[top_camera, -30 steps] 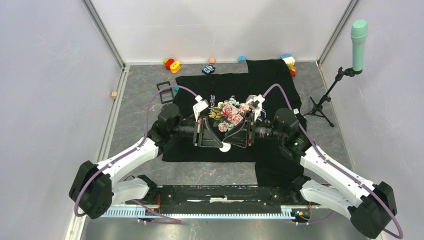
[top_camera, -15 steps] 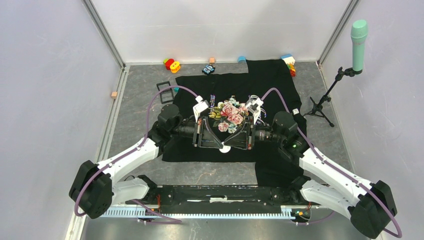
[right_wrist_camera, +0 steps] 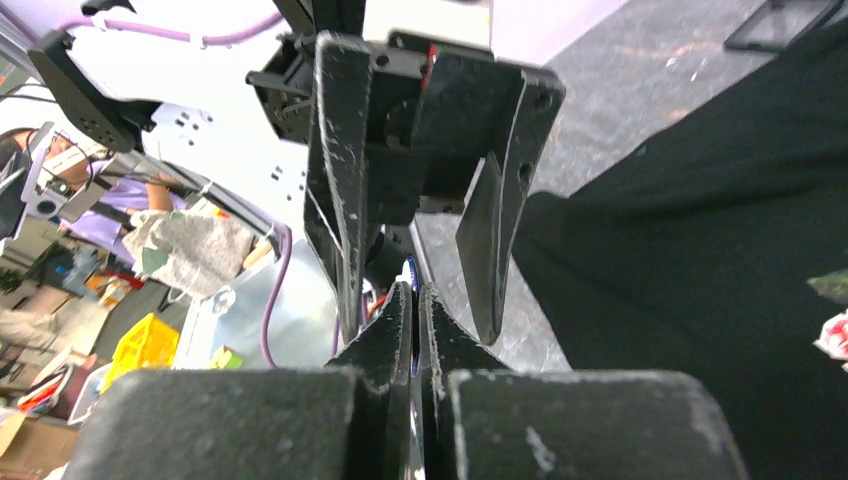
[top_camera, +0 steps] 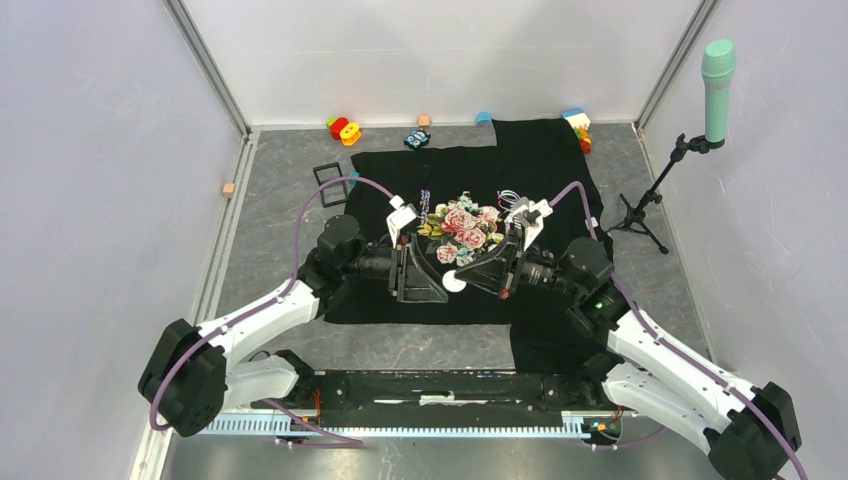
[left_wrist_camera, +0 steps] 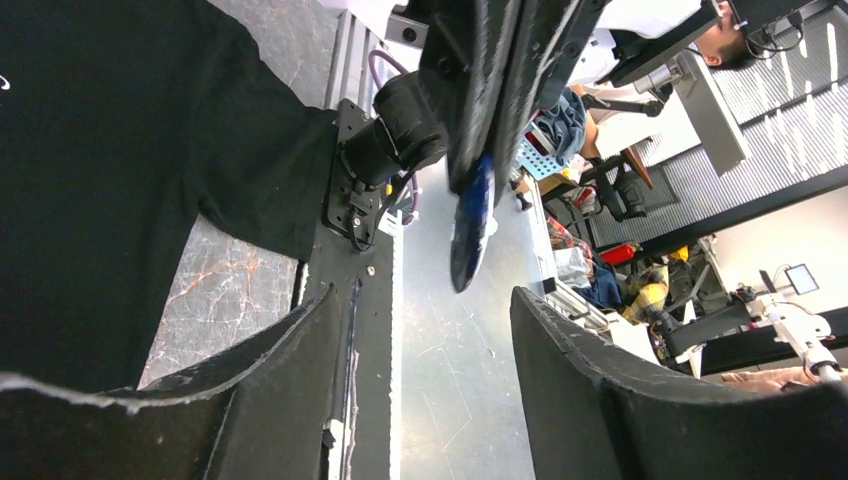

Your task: Pin the brooch onto the clothing

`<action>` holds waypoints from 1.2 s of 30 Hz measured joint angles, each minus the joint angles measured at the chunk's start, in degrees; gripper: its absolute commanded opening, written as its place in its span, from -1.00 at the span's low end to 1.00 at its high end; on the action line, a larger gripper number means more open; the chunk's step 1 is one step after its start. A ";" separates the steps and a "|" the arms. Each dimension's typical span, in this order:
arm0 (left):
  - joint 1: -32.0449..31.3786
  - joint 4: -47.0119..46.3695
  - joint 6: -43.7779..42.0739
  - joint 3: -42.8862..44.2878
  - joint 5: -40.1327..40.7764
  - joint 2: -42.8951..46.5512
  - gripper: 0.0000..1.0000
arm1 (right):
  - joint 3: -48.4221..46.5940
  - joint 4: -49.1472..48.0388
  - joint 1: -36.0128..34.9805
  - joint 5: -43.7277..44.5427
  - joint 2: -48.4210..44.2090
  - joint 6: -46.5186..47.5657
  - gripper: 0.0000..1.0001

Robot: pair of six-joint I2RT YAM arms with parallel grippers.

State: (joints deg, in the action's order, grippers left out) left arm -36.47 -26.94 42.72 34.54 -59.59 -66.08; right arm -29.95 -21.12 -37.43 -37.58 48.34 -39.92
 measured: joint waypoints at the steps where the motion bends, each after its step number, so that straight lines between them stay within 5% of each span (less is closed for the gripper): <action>1: -0.13 -0.24 0.04 -0.24 0.61 0.00 0.18 | 0.26 -1.14 0.00 0.74 -0.59 -0.28 -1.00; 8: -2.40 -3.56 1.03 -0.46 2.75 -0.04 0.04 | 1.38 -5.14 0.00 3.21 -0.59 -1.62 -1.00; 13: -4.11 -5.84 1.90 -0.46 3.21 -1.05 -0.33 | 2.54 -5.33 0.00 3.37 -0.48 -2.25 -1.00; 16: -4.35 -7.39 2.82 -0.57 3.82 -2.21 -0.39 | 2.82 -5.38 0.00 3.39 -0.52 -2.47 -1.00; 21: -4.42 -10.47 4.94 -1.25 4.52 -3.37 -0.93 | 2.84 -5.40 0.00 3.28 -0.63 -2.56 -1.00; 26: -4.44 -13.03 6.03 -1.81 5.44 -4.07 -0.96 | 2.86 -5.40 0.09 3.13 -0.72 -2.82 -0.99; 31: -4.50 -13.81 6.08 -2.23 5.29 -4.17 -0.95 | 2.86 -5.18 0.11 2.12 -0.66 -2.49 -0.53; 36: -4.52 -12.48 5.49 -2.29 5.49 -3.91 -0.95 | 2.86 -4.46 0.09 1.16 -0.72 -1.97 -0.43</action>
State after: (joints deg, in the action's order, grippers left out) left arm -40.99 -39.42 48.21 32.25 -54.11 -70.00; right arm -27.09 -25.58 -37.34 -36.42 47.62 -41.89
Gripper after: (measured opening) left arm 0.052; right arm 0.273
